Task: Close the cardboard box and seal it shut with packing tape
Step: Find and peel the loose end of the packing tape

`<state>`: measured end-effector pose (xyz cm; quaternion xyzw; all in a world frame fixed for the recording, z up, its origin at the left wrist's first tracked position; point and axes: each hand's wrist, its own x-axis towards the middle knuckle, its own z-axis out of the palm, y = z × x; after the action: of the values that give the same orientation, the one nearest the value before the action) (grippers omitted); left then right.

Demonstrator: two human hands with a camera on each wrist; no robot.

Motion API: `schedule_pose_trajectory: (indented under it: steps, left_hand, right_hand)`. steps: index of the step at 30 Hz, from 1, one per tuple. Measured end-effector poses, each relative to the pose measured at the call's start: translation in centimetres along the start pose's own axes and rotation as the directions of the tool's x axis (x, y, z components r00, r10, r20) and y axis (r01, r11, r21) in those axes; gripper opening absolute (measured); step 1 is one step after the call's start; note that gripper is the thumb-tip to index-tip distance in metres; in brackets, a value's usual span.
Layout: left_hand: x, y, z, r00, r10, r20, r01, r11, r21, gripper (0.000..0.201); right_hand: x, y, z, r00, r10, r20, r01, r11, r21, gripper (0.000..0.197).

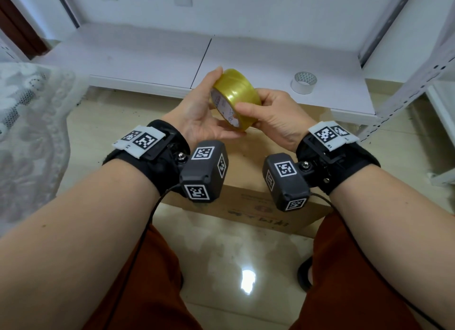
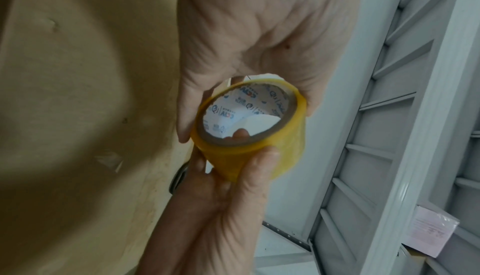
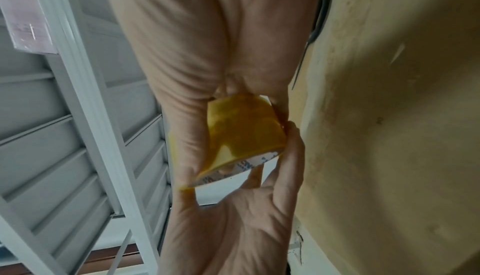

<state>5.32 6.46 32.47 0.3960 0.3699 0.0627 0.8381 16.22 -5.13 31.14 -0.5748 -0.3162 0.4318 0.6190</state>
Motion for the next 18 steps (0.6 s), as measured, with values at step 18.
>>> schedule_pose_trajectory:
  steps: [18]
  left_hand:
    - [-0.4, 0.0, 1.0, 0.993, 0.103, -0.050, -0.107, 0.990, -0.088, 0.070]
  right_hand:
    - [0.6, -0.2, -0.2, 0.981, 0.047, 0.187, -0.065, 0.994, 0.093, 0.051]
